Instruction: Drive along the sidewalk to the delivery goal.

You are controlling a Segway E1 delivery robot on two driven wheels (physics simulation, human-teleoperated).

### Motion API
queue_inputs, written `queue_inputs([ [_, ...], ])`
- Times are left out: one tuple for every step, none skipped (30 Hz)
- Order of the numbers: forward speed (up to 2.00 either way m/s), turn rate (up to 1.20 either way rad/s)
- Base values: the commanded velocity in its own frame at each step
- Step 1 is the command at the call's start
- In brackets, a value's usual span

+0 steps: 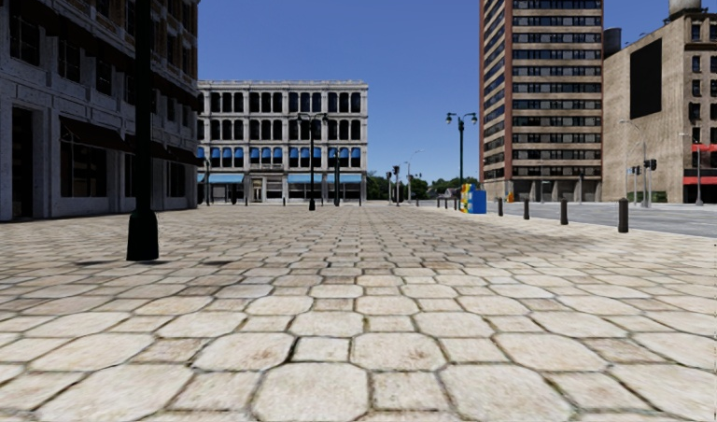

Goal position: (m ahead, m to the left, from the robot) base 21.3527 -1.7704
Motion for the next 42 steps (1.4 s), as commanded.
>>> queue_inputs([
  [2.0,0.0],
  [2.0,0.0],
  [2.0,0.0],
  [2.0,0.0],
  [2.0,0.0],
  [2.0,0.0],
  [2.0,0.0],
  [2.0,0.0],
  [2.0,0.0],
  [2.0,0.0],
  [2.0,0.0],
  [2.0,0.0],
  [2.0,0.0],
  [2.0,0.0],
  [2.0,0.0],
  [2.0,0.0],
  [2.0,0.0],
  [2.0,0.0],
  [2.0,0.0],
  [2.0,0.0],
  [2.0,0.0],
  [2.0,0.0],
  [2.0,0.0],
  [2.0,0.0],
  [2.0,0.0],
  [2.0,0.0],
  [2.0,0.0],
  [2.0,0.0],
  [2.0,0.0],
  [2.0,0.0],
  [2.0,0.0],
  [2.0,0.0],
  [2.0,0.0],
  [2.0,0.0],
  [2.0,0.0],
  [2.0,0.0],
  [2.0,0.0],
  [2.0,0.0],
  [2.0,0.0],
  [2.0,0.0],
  [2.0,0.0],
  [2.0,0.0],
])
